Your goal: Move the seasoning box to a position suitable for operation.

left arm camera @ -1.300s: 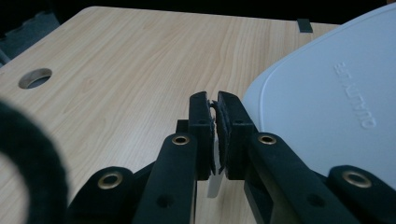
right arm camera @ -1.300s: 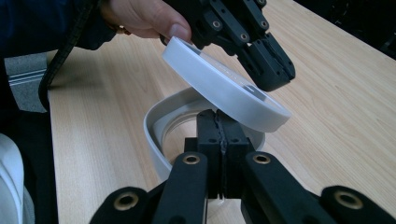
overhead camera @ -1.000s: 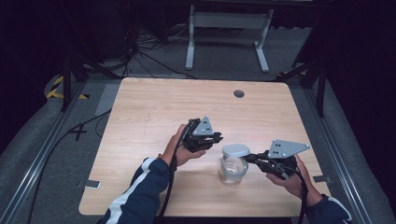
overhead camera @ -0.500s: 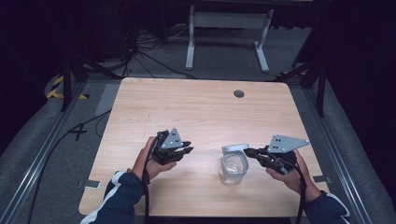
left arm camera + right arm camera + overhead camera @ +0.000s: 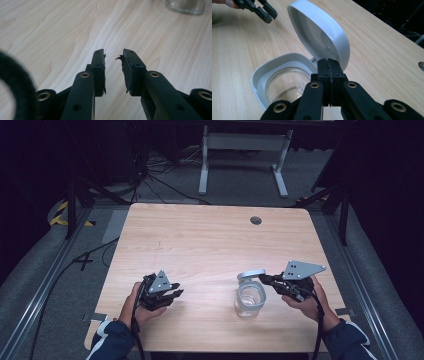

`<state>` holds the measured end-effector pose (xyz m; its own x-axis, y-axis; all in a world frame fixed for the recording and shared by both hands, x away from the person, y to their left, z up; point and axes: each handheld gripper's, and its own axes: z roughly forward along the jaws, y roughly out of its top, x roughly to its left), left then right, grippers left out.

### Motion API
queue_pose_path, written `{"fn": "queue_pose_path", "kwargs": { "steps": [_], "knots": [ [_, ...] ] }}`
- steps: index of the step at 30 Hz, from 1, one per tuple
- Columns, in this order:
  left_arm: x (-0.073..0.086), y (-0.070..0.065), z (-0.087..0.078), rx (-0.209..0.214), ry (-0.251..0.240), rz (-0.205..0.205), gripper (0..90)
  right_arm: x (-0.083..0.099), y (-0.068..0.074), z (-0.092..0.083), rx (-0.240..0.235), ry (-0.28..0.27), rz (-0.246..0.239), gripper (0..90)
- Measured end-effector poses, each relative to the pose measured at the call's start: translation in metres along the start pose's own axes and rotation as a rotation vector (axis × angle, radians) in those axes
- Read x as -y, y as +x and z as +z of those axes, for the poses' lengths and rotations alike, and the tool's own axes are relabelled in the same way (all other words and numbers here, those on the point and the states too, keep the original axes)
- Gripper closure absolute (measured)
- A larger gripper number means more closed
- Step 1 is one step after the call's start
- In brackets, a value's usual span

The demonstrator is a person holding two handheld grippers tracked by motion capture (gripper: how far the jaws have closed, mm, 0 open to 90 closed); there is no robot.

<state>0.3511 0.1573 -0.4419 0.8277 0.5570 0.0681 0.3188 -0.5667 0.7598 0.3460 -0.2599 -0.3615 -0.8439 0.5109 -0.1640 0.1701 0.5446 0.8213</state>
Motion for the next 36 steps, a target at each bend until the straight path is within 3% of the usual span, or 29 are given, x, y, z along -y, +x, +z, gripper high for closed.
{"fn": "queue_pose_path", "kwargs": {
  "steps": [9,17,23,26,29,31,33,36],
  "knots": [
    [0.031,0.002,-0.013,-0.010,0.016,-0.049,69.5,0.003,-0.003,0.007,0.010,0.011,0.017,89.6],
    [0.042,0.006,-0.016,-0.031,0.027,-0.080,68.3,0.006,-0.004,0.009,0.017,0.025,0.013,89.5],
    [0.049,0.012,-0.017,-0.046,0.026,-0.076,66.2,0.007,-0.005,0.009,0.011,0.026,0.006,88.8],
    [0.055,0.013,-0.016,-0.044,0.034,-0.103,63.9,0.007,-0.007,0.010,0.015,0.030,0.000,84.9],
    [0.059,0.015,-0.014,-0.050,0.055,-0.099,61.8,0.008,-0.009,0.011,0.007,0.032,-0.001,80.5],
    [0.061,0.018,-0.014,-0.056,0.034,-0.125,60.4,0.008,-0.008,0.010,0.022,0.036,-0.009,73.5],
    [0.063,0.019,-0.014,-0.063,0.022,-0.118,58.4,0.007,-0.008,0.009,0.023,0.034,-0.018,70.2],
    [0.064,0.021,-0.013,-0.062,0.022,-0.158,53.4,0.007,-0.007,0.007,0.018,0.033,-0.026,67.7]
  ]
}}
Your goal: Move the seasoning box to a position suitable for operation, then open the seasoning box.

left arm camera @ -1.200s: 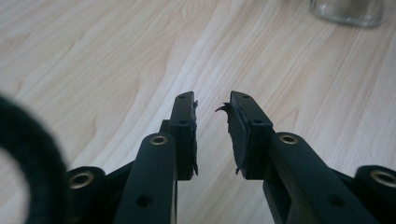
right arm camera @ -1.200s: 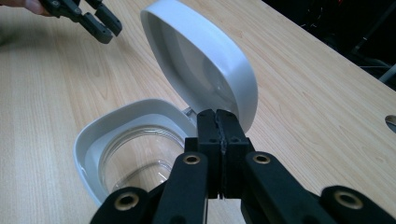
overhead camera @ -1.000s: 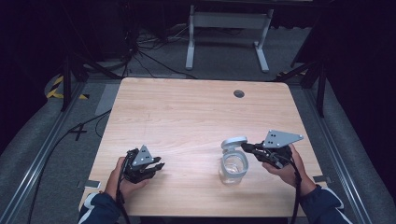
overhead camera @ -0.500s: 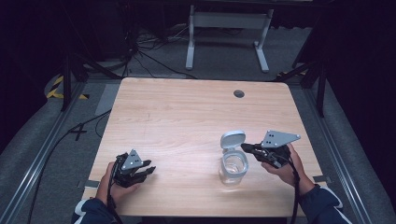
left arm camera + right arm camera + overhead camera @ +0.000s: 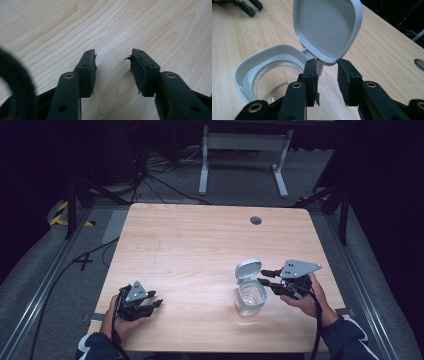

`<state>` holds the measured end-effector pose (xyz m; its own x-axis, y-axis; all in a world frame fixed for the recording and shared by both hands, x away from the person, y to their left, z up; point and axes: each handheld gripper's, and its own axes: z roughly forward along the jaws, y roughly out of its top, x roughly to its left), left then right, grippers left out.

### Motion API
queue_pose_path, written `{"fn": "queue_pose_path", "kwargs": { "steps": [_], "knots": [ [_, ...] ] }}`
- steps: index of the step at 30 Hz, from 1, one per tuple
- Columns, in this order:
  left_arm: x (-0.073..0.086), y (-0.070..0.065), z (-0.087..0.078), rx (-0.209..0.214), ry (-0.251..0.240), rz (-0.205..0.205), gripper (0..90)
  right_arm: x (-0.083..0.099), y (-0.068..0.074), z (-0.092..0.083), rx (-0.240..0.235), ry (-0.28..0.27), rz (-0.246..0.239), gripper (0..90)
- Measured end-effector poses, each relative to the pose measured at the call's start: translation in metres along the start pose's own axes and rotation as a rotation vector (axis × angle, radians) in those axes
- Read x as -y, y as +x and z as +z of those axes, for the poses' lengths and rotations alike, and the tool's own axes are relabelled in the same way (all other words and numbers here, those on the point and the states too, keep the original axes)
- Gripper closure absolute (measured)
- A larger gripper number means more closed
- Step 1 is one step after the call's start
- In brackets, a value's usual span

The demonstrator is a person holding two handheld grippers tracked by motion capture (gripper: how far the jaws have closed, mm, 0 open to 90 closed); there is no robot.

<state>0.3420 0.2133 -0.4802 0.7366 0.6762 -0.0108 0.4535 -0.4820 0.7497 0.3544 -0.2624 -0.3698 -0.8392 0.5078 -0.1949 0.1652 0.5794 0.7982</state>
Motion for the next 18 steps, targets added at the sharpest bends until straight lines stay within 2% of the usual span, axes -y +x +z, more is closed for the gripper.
{"fn": "queue_pose_path", "kwargs": {
  "steps": [1,3,4,6,8,9,10,12,13,14,18],
  "knots": [
    [0.000,0.001,0.000,0.000,0.000,-0.008,50.9,0.000,0.001,-0.002,0.005,0.005,-0.011,66.5],
    [-0.001,0.003,0.001,-0.011,0.006,0.003,47.1,0.001,0.002,-0.004,0.012,0.016,-0.017,63.0],
    [-0.001,0.003,0.001,-0.020,0.012,-0.015,43.5,0.002,0.002,-0.005,0.005,0.021,-0.019,61.1],
    [-0.001,0.005,0.002,-0.042,0.013,-0.014,36.3,0.003,0.003,-0.008,0.016,0.028,-0.033,56.8],
    [-0.001,0.004,0.002,-0.044,0.019,-0.042,32.7,0.004,0.004,-0.011,0.025,0.033,-0.032,54.9],
    [-0.002,0.004,0.002,-0.050,0.022,-0.034,31.4,0.005,0.004,-0.013,0.031,0.040,-0.044,53.0],
    [-0.002,0.004,0.003,-0.050,0.021,-0.052,29.9,0.006,0.004,-0.015,0.030,0.042,-0.048,51.6],
    [-0.002,0.005,0.003,-0.047,0.028,-0.034,27.7,0.008,0.005,-0.018,0.023,0.041,-0.050,49.1],
    [-0.002,0.004,0.004,-0.039,0.027,-0.048,26.3,0.009,0.005,-0.020,0.029,0.045,-0.059,48.3],
    [-0.003,0.005,0.003,-0.031,0.041,-0.032,24.9,0.010,0.005,-0.022,0.035,0.048,-0.054,47.7],
    [-0.004,0.004,0.006,-0.023,0.036,-0.037,21.0,0.015,0.004,-0.028,0.056,0.056,-0.046,46.3]
  ]
}}
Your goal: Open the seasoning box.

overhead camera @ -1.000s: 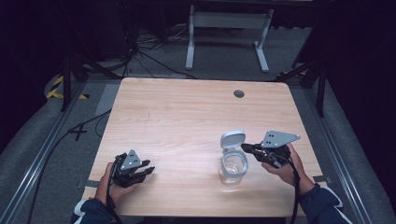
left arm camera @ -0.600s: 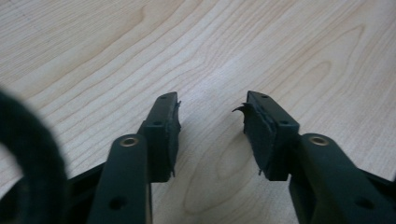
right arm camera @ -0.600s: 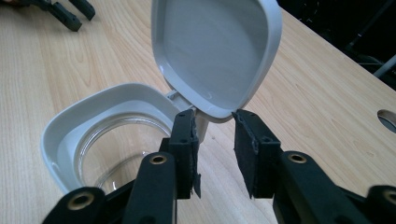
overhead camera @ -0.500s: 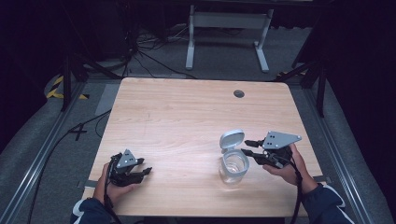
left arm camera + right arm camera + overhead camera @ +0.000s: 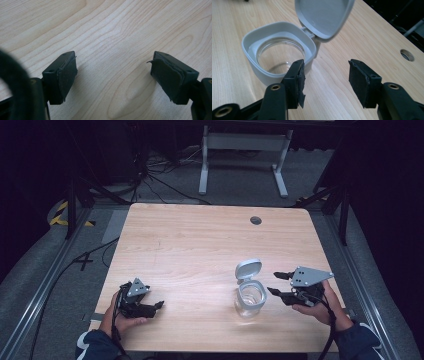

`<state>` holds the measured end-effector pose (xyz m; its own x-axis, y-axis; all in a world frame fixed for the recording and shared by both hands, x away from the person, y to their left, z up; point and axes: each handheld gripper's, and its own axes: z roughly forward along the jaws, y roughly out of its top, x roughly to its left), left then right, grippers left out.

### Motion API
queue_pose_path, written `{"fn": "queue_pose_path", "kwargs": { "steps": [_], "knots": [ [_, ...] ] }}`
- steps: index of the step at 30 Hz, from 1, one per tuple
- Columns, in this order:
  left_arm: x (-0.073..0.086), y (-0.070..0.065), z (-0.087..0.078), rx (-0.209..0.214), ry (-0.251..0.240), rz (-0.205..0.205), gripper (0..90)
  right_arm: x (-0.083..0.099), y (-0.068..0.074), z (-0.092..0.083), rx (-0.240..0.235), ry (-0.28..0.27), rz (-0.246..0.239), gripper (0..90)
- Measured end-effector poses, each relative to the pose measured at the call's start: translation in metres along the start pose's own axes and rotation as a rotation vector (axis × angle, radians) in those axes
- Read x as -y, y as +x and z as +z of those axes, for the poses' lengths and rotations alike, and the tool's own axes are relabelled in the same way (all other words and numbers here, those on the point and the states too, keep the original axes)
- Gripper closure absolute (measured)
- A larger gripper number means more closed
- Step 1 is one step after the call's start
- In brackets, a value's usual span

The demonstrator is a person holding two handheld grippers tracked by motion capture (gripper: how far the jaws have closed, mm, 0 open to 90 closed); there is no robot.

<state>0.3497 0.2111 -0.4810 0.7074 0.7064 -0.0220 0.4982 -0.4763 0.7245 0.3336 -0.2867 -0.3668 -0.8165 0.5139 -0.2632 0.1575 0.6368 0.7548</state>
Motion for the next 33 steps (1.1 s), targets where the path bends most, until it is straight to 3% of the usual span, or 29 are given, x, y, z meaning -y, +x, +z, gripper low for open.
{"fn": "queue_pose_path", "kwargs": {
  "steps": [2,6,7,11,12,18,28,33],
  "knots": [
    [-0.001,0.002,0.000,-0.002,0.002,0.027,20.3,0.003,0.000,-0.003,0.011,0.010,-0.004,45.5],
    [-0.003,0.001,0.002,0.014,0.015,0.016,17.4,0.011,0.001,-0.007,0.039,0.041,-0.002,43.9],
    [-0.003,0.002,0.003,0.014,0.011,0.035,16.7,0.013,0.001,-0.008,0.042,0.050,0.002,43.4],
    [-0.005,0.003,0.005,0.023,0.015,0.042,15.1,0.021,0.002,-0.010,0.059,0.080,0.000,41.5],
    [-0.006,0.003,0.006,0.027,0.013,0.030,15.1,0.027,0.001,-0.011,0.082,0.109,-0.009,41.3],
    [-0.008,0.003,0.007,0.022,0.019,0.035,15.2,0.048,-0.001,-0.009,0.107,0.166,0.019,40.4],
    [-0.009,0.002,0.007,0.015,0.022,0.028,15.2,0.083,-0.005,-0.014,0.127,0.194,0.048,37.7],
    [-0.009,0.002,0.007,0.014,0.022,0.027,15.2,0.103,-0.009,-0.021,0.151,0.196,0.105,36.5]
  ]
}}
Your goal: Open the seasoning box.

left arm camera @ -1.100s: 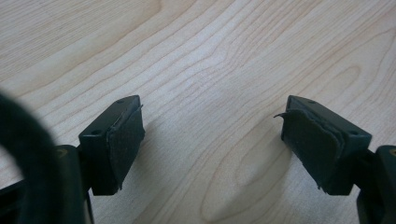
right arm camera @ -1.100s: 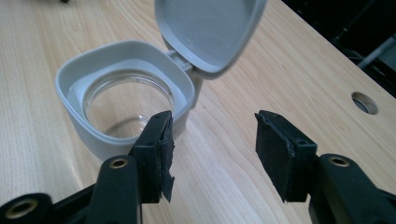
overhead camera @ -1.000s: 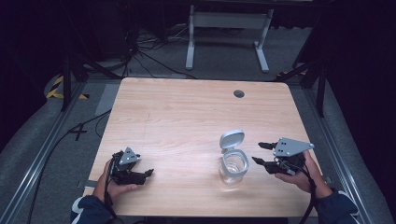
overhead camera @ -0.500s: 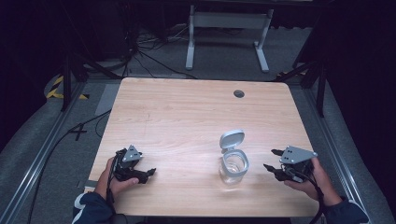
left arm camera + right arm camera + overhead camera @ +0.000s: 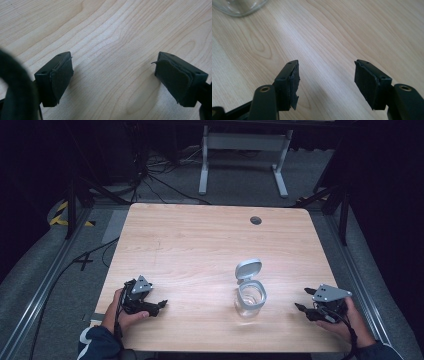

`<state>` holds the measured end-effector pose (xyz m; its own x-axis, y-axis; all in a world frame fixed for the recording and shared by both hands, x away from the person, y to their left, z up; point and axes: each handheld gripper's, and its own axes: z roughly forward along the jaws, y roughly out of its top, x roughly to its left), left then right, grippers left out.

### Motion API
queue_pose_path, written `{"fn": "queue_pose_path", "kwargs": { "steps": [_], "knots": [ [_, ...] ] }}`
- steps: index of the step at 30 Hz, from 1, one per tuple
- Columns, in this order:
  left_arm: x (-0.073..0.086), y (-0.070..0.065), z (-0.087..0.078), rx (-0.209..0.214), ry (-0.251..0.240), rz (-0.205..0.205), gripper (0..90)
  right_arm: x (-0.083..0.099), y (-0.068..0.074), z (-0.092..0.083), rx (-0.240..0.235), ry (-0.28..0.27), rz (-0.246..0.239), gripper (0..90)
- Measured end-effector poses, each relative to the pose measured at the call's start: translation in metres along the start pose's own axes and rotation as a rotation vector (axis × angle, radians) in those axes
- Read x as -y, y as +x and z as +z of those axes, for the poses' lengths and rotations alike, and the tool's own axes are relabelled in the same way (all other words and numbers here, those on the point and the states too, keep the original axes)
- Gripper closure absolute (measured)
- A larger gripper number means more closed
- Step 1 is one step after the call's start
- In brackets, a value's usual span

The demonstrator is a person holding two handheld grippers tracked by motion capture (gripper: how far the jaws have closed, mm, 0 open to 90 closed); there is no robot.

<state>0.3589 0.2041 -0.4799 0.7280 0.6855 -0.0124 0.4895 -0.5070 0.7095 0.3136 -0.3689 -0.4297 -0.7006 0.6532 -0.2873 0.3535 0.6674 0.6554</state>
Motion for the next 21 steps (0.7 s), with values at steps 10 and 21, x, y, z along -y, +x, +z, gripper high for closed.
{"fn": "queue_pose_path", "kwargs": {
  "steps": [10,21],
  "knots": [
    [0.000,0.000,0.000,0.000,0.000,0.000,15.2,0.032,-0.002,-0.004,0.001,0.018,0.081,32.3],
    [0.000,-0.001,0.001,-0.006,-0.012,-0.009,15.2,0.061,-0.010,-0.007,-0.031,-0.034,0.225,25.9]
  ]
}}
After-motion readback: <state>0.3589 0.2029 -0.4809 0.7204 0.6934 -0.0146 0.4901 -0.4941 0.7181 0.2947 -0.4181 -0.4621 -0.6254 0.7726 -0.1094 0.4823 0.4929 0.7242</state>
